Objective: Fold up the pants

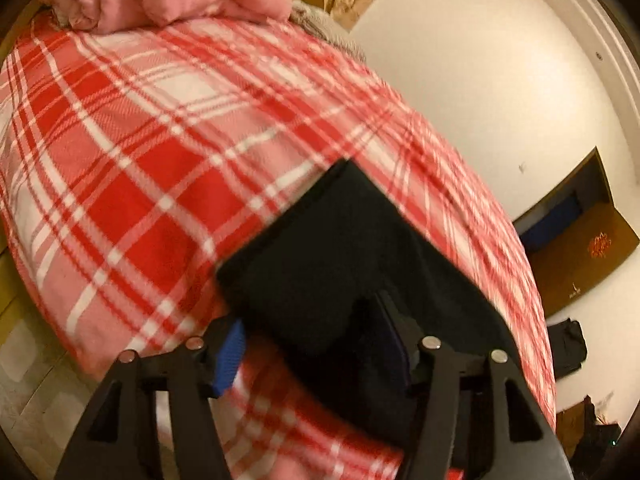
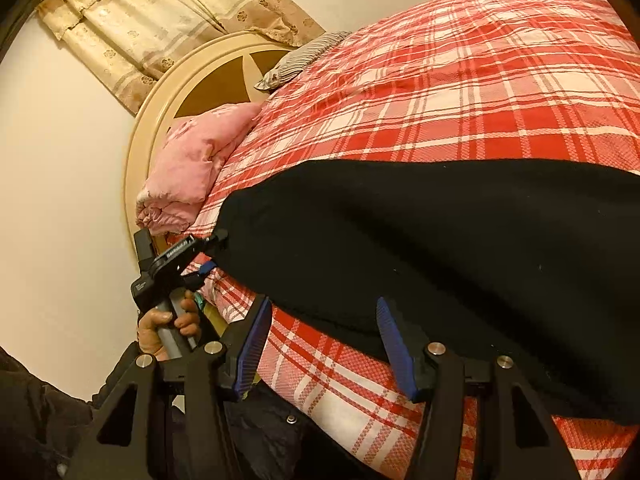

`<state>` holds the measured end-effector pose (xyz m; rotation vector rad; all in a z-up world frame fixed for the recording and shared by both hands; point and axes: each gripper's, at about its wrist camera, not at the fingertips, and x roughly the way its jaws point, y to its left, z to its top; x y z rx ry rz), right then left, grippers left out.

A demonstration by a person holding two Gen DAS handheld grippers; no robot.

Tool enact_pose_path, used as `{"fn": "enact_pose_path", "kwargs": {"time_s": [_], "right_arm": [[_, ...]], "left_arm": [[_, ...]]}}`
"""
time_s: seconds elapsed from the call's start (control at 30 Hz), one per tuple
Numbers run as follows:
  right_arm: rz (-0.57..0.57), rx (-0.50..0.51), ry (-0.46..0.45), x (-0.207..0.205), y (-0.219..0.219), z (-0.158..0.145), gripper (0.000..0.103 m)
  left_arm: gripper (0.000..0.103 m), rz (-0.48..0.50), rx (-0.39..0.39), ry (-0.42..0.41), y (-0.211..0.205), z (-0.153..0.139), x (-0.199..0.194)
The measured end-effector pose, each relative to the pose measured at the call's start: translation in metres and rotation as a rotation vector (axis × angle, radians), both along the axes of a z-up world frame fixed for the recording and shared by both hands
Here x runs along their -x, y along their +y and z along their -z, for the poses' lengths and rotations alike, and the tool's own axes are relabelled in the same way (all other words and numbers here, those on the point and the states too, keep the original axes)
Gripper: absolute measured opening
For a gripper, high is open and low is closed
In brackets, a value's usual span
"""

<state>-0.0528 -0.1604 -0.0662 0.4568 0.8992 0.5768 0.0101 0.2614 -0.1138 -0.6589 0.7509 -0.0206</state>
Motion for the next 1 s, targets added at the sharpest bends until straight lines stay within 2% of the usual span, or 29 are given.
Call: {"fn": "enact_pose_path", "kwargs": {"time_s": [0.03, 0.07, 0.1, 0.17, 0.23, 0.37, 0.47, 0.57, 0.6, 0.67, 0.7, 0.73, 0.83, 0.87, 0.9, 0.93, 1.0], "right_arm": [[0.008, 0.007, -0.006, 0.002, -0.002, -0.002, 0.056], [0.015, 0.011, -0.011, 0.004, -0.003, -0.003, 0.056], [0.03, 0.017, -0.016, 0.007, -0.007, -0.005, 0.056], [0.07, 0.026, -0.024, 0.012, -0.018, -0.008, 0.056], [0.125, 0.037, -0.026, 0.018, -0.034, -0.008, 0.056], [0.228, 0.029, -0.049, 0.034, -0.068, -0.015, 0.056], [0.317, 0.078, -0.066, 0.044, -0.095, -0.02, 0.056], [0.374, 0.093, -0.029, 0.042, -0.117, -0.011, 0.056], [0.364, 0.108, -0.003, 0.039, -0.119, -0.003, 0.056], [0.324, 0.172, 0.061, 0.035, -0.114, 0.014, 0.057], [0.303, 0.202, 0.062, 0.037, -0.109, 0.017, 0.056], [0.281, 0.279, 0.033, 0.04, -0.101, 0.015, 0.055], [0.251, 0.563, -0.029, 0.045, -0.072, 0.002, 0.055], [0.211, 0.584, -0.087, 0.049, -0.06, -0.006, 0.055], [0.176, 0.565, -0.11, 0.05, -0.055, -0.009, 0.055], [0.124, 0.535, -0.133, 0.051, -0.044, -0.013, 0.055], [0.047, 0.536, -0.162, 0.051, -0.024, -0.012, 0.05]], "left_arm": [[0.055, -0.003, -0.023, -0.013, -0.003, -0.002, 0.0], [0.038, -0.004, -0.046, -0.026, -0.005, -0.003, -0.001], [0.031, 0.003, -0.04, -0.03, -0.003, -0.002, -0.002], [0.023, 0.014, 0.001, -0.045, 0.003, -0.001, -0.003], [0.021, 0.024, 0.022, -0.063, 0.011, -0.005, -0.004], [0.021, 0.041, -0.055, -0.092, 0.017, -0.028, -0.01], [0.021, 0.033, -0.135, -0.051, 0.017, -0.031, -0.014], [0.022, 0.051, -0.188, 0.009, 0.015, -0.017, -0.012], [0.024, 0.053, -0.195, 0.019, 0.015, -0.014, -0.011], [0.026, 0.054, -0.147, 0.021, 0.024, -0.009, -0.01], [0.031, 0.056, -0.133, 0.032, 0.026, -0.008, -0.012], [0.037, 0.061, -0.125, 0.041, 0.028, -0.007, -0.015], [0.045, 0.056, -0.121, 0.066, 0.036, -0.013, -0.016], [0.047, 0.032, -0.135, 0.069, 0.039, -0.016, -0.013], [0.05, -0.007, -0.166, 0.068, 0.042, -0.022, -0.01], [0.05, -0.045, -0.205, 0.068, 0.044, -0.027, -0.006], [0.048, -0.131, -0.31, 0.065, 0.047, -0.04, 0.001]]}}
